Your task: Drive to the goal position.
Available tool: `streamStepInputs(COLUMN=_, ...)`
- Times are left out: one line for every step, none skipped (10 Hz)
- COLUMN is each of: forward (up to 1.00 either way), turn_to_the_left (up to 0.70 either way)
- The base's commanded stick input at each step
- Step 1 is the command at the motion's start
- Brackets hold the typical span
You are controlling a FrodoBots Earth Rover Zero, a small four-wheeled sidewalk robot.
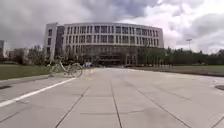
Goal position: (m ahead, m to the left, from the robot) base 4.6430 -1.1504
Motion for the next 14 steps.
streamStepInputs(forward=0.7, turn_to_the_left=0.0)
streamStepInputs(forward=0.7, turn_to_the_left=0.0)
streamStepInputs(forward=0.7, turn_to_the_left=-0.28)
streamStepInputs(forward=0.7, turn_to_the_left=-0.17)
streamStepInputs(forward=0.7, turn_to_the_left=0.0)
streamStepInputs(forward=0.7, turn_to_the_left=0.0)
streamStepInputs(forward=0.7, turn_to_the_left=0.0)
streamStepInputs(forward=0.7, turn_to_the_left=0.0)
streamStepInputs(forward=0.7, turn_to_the_left=0.0)
streamStepInputs(forward=0.7, turn_to_the_left=0.0)
streamStepInputs(forward=0.7, turn_to_the_left=0.0)
streamStepInputs(forward=0.7, turn_to_the_left=0.0)
streamStepInputs(forward=0.7, turn_to_the_left=0.0)
streamStepInputs(forward=0.7, turn_to_the_left=0.0)
